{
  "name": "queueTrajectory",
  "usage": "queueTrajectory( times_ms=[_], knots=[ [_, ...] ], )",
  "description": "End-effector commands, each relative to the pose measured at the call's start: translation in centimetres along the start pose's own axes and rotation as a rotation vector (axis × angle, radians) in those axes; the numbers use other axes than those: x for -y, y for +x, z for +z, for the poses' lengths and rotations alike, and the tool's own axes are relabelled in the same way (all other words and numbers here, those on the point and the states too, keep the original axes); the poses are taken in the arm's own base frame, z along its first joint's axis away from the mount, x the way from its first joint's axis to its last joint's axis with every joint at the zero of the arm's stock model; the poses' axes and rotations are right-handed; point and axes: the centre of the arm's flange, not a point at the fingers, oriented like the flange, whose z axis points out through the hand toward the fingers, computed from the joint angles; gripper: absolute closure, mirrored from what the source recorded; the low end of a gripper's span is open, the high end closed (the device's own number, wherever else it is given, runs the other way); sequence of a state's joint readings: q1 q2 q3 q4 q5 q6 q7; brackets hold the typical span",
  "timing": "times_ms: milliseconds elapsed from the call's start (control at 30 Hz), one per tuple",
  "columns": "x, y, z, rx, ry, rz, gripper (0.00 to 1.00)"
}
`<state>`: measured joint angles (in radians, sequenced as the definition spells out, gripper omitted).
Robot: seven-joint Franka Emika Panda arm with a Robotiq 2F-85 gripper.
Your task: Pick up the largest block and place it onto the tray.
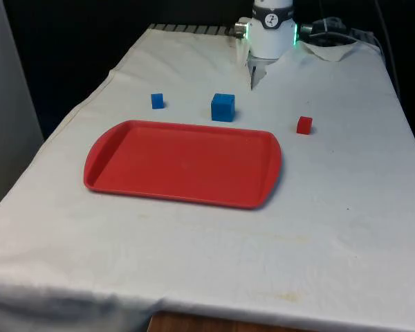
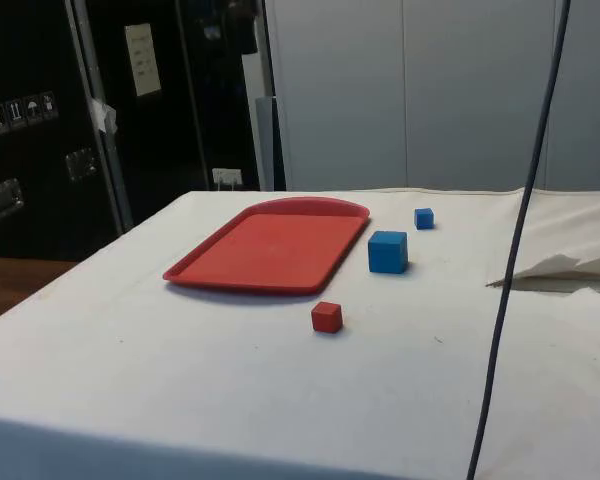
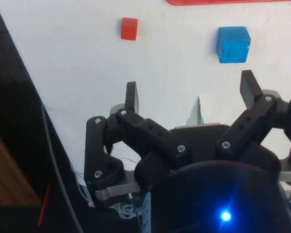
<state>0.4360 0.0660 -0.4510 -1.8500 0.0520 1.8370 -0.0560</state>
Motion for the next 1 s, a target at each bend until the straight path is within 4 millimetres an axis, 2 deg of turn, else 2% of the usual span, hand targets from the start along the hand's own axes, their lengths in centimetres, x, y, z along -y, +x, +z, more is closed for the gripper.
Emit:
queueTrajectory(
  times_ms=[0, 367, 567, 600, 767, 967],
  knots=[
    [0.0, 0.4, 0.4, -0.001, 0.003, 0.005, 0.0],
    [-0.7, 1.6, 3.8, 0.0, -0.014, 0.042, 0.0],
    [-2.0, 0.9, 6.0, 0.02, -0.026, 0.052, 0.0],
    [-1.7, 1.1, 5.7, 0.028, -0.018, 0.05, 0.0],
    [-3.3, 0.2, 7.6, 0.034, -0.038, 0.057, 0.0],
    [-4.2, -0.7, 8.9, 0.049, -0.051, 0.059, 0.0]
  ],
)
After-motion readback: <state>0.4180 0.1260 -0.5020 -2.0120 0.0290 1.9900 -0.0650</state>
